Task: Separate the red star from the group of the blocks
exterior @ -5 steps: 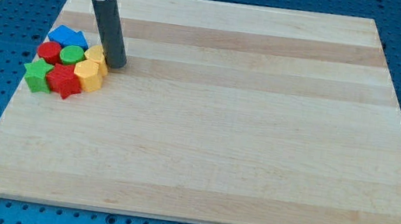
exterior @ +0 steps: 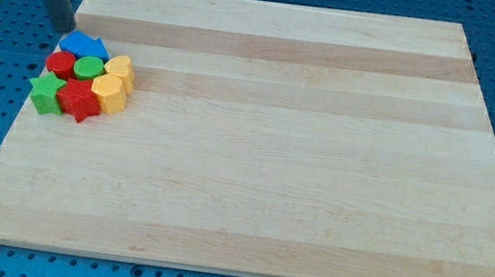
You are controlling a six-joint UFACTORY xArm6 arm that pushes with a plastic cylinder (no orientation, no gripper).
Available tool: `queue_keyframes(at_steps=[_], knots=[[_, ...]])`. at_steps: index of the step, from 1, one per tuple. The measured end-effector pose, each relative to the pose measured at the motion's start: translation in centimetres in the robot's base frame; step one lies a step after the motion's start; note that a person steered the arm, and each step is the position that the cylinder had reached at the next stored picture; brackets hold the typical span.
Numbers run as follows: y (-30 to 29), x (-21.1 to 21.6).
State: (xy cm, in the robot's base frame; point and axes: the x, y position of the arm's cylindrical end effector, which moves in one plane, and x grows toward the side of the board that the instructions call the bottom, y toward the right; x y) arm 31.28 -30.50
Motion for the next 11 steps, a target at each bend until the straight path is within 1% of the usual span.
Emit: queue_keyframes(at_steps=[1, 2, 3, 4, 6, 7, 8, 9, 10, 11], knots=[[0.0, 2.2], [0.0, 6.8], [0.3, 10.2], [1.8, 11.7], [8.3, 12.9], [8.7, 13.3], [13.1, 14.3], [18.8, 15.2], [16.3, 15.3], [9.5, 15.3]])
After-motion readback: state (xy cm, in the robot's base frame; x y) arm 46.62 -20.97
